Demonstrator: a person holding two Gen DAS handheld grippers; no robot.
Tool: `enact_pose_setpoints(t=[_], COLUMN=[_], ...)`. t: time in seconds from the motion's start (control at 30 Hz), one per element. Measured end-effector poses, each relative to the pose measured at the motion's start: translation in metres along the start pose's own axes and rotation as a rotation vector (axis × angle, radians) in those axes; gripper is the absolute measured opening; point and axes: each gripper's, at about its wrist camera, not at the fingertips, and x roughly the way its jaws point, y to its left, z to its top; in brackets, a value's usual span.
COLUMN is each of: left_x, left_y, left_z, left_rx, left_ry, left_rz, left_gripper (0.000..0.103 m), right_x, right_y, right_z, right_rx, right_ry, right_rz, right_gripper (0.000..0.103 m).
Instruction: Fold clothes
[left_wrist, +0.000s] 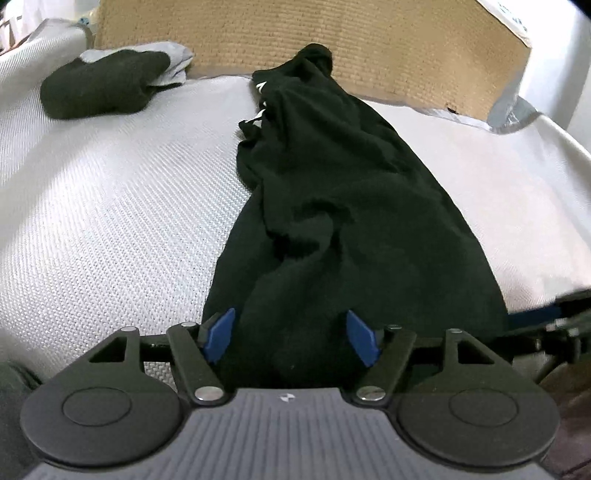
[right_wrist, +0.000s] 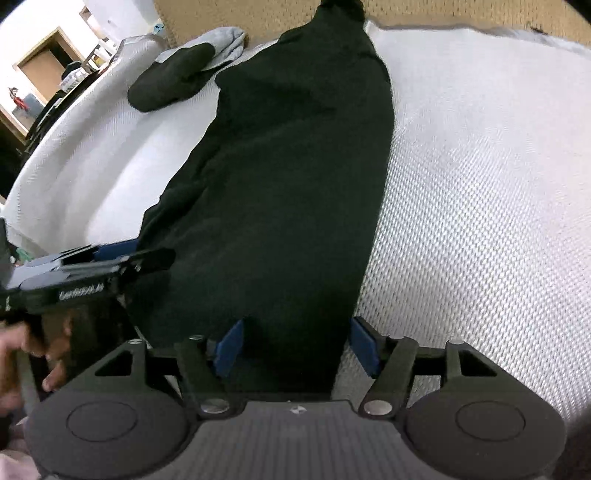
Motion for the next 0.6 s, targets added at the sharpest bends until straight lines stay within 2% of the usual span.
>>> enact_pose_setpoints(t=[0.23, 0.43, 0.6], left_x=[0.001, 0.000, 0.002], left_y=[-0.003, -0.004, -0.003], left_z=[0.000, -0.004, -0.003], left_rx=[0.009, 0.030, 0.021], left_ry=[-0.002, -0.008, -0.006], left_rz=[-0.004, -0.004, -0.016], left_gripper=[0.072, 0.074, 0.079], right_x=[0.003, 0.011, 0.014], right_y=[-0.011, -0.002, -0.011], right_z=[-0.010, -0.011, -0.009], right_rx=[0.058, 0.025, 0.063], right_ry=[0.090, 0.075, 0.103], right_rz=[0.129, 0.166, 0.235], right_gripper=[0.069, 0.072, 0.073])
